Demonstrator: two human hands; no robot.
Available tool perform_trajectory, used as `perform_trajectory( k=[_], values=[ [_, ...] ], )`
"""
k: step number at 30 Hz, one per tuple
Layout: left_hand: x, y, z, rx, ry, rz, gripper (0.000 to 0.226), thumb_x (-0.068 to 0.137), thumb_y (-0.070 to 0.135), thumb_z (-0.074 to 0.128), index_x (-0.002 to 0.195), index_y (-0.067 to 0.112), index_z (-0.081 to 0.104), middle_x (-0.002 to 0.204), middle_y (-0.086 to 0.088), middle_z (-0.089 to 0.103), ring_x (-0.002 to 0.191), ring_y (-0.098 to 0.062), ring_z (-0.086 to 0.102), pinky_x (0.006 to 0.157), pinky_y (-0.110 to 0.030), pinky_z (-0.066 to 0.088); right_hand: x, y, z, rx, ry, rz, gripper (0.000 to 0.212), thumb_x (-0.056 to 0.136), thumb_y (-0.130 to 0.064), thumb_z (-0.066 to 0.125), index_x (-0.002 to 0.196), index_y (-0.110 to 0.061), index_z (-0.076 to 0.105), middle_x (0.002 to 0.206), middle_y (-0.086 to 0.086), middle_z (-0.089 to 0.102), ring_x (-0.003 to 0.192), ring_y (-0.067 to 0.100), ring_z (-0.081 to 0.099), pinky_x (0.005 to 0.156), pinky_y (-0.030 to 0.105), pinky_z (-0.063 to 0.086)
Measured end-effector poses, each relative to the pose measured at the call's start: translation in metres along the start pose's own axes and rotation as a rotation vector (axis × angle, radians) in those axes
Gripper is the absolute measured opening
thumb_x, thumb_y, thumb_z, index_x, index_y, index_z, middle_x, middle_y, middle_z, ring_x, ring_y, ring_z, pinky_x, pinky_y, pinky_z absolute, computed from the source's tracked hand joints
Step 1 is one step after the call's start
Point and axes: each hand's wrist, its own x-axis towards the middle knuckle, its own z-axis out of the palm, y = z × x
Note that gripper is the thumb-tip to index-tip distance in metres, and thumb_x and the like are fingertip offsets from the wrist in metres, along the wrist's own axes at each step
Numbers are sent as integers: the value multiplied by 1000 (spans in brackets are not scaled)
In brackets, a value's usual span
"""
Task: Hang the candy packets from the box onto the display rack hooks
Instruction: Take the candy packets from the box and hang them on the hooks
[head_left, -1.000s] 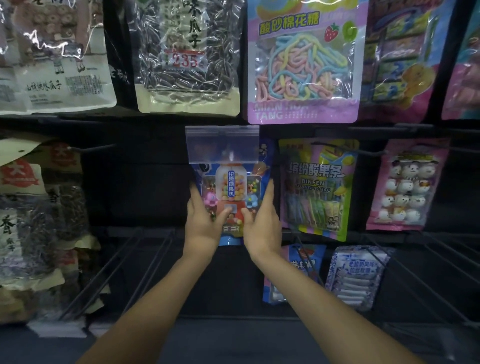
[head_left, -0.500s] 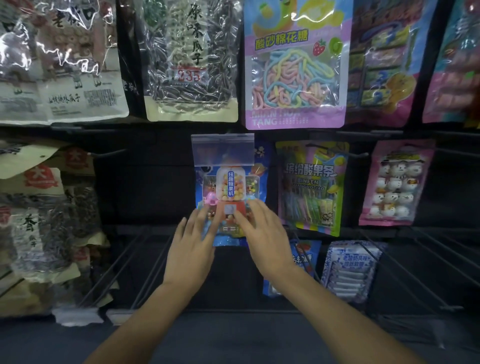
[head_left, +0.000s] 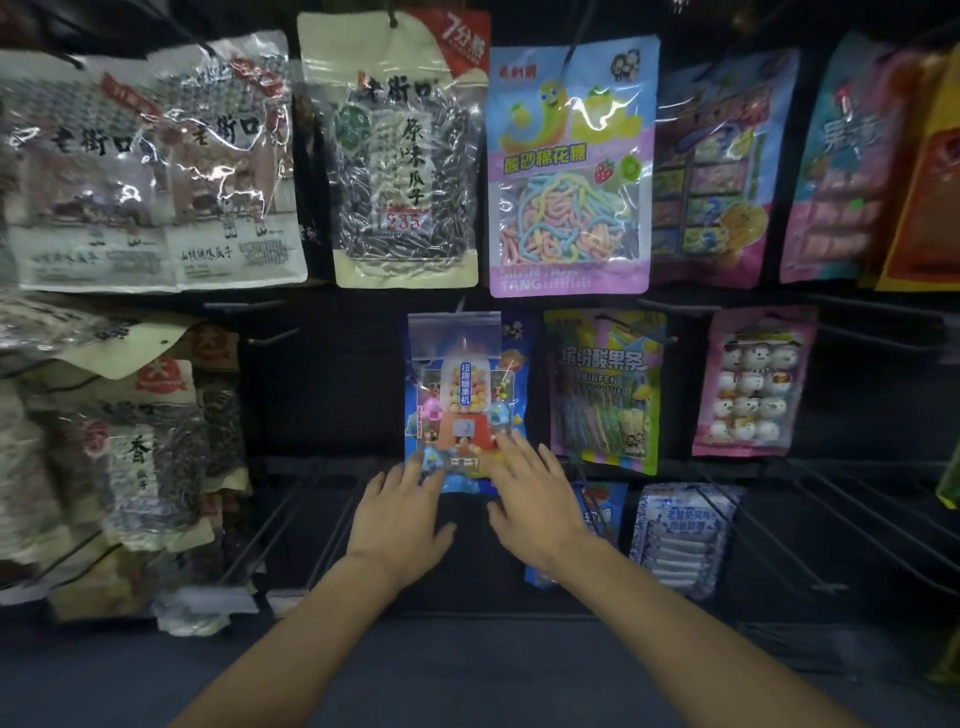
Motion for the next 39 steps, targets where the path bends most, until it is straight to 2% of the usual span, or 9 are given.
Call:
perform_trajectory(
  k=[6, 11, 16, 20, 24, 28, 31, 36, 39],
  values=[
    [-53, 20, -5, -96, 3, -29, 89, 79, 76, 36, 154, 31, 48, 167, -5, 36, 151, -30, 40, 116, -60, 38, -58, -6, -25, 63, -137, 79, 90, 101, -56, 55, 169, -25, 5, 176, 9, -12, 162, 29, -16, 131, 49, -4],
    [-98, 38, -14, -140, -26, -45, 93, 78, 79, 34, 159, 33, 42, 168, -5, 35, 153, -32, 36, 116, -63, 37, -115, -2, -42, 103, -252, 127, 107, 94, -70, 57, 168, -31, -8, 175, 9, -20, 160, 28, -23, 130, 48, -8],
    [-153, 61, -17, -177, -125, 38, 98, 79, 85, 15, 166, 39, 15, 173, 1, 15, 159, -23, 18, 127, -51, 23, -185, 5, -44, 163, -324, 84, 103, 95, -73, 54, 168, -35, -8, 174, 2, -23, 160, 22, -24, 127, 41, -14],
    [-208, 77, 3, -226, -139, 84, 85, 84, 75, 42, 156, 29, 48, 155, -12, 51, 136, -35, 56, 107, -56, 49, -244, 3, -32, 230, -390, 104, 100, 96, -71, 55, 168, -37, -6, 175, 0, -20, 161, 20, -21, 127, 38, -13],
    [-267, 83, 47, -218, -198, 90, 78, 84, 72, 47, 146, 26, 56, 144, -12, 61, 121, -38, 66, 93, -54, 57, -306, 6, -2, 253, -551, 175, 95, 98, -66, 57, 168, -36, 1, 176, 2, -7, 163, 22, -7, 132, 42, 1],
    [-318, 84, 91, -218, -455, 66, 76, 91, 75, 41, 158, 38, 33, 164, -2, 38, 140, -34, 50, 107, -54, 47, -355, 5, 47, 274, -714, 341, 93, 96, -59, 63, 168, -25, 14, 167, 7, 30, 154, 29, 30, 124, 42, 29],
    [-348, 86, 118, -196, -523, 96, 70, 91, 70, 37, 149, 33, 47, 141, -7, 59, 124, -38, 61, 95, -57, 52, -383, -5, 88, 442, -850, 557, 97, 93, -48, 74, 167, -22, 17, 162, 13, 39, 148, 32, 40, 117, 41, 39],
    [-374, 84, 154, -136, -455, 170, 65, 83, 48, 47, 143, 22, 44, 135, -21, 61, 122, -48, 59, 90, -66, 54, -407, -26, 143, 535, -852, 771, 96, 91, -40, 81, 166, -19, 26, 159, 11, 46, 146, 32, 45, 112, 38, 43],
    [-381, 86, 171, -72, -520, 175, 61, 87, 44, 54, 144, 23, 52, 149, -20, 51, 139, -47, 42, 102, -63, 47, -412, -38, 168, 606, -778, 899, 97, 85, -43, 86, 162, -18, 33, 146, 7, 59, 120, 30, 65, 99, 37, 54]
  ],
)
